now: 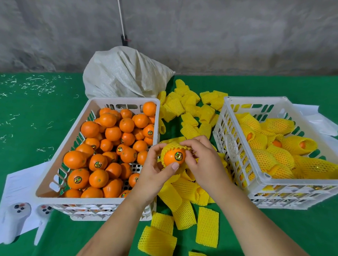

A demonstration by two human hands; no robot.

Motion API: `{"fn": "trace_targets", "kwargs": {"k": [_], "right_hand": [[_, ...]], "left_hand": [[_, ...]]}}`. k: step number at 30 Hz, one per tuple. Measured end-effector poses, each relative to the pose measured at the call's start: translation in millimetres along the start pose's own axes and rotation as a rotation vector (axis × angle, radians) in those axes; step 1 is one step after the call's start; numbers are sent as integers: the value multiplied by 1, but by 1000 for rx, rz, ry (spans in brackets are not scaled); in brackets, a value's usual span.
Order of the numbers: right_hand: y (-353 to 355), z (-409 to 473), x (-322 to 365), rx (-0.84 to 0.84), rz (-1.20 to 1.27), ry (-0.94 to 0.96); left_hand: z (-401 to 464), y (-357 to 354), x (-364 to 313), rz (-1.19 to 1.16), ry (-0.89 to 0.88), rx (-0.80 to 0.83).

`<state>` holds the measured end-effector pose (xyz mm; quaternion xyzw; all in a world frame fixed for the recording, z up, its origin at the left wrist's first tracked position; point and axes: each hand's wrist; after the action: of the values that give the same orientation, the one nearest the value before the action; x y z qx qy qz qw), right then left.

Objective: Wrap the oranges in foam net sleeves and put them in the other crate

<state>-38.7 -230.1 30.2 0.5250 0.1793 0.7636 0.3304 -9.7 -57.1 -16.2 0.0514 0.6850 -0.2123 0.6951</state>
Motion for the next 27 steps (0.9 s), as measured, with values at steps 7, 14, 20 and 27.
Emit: {"fn": "trace_targets", "kwargs": {"k": [7, 14, 20, 27], "right_hand": [[-10, -5, 2, -95, 138, -45], [-9, -11, -18, 28, -95, 68], [-7, -3, -17, -117, 255, -273], [-14, -9, -2, -62, 711, -504]], "left_hand": [[-2, -3, -2, 62, -41, 20], [-2, -1, 4, 36, -14, 26], [-1, 1, 5, 193, -78, 121], [-4, -3, 3, 296, -128, 110]]}}
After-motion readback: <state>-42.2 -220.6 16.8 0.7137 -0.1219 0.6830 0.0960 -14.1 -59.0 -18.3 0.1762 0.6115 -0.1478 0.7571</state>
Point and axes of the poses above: each hand's wrist, its own z-axis towards the middle knuckle, its own y-axis out of the back of the hand, x = y × z, and after that the axes turned 1 degree about x, right-handed
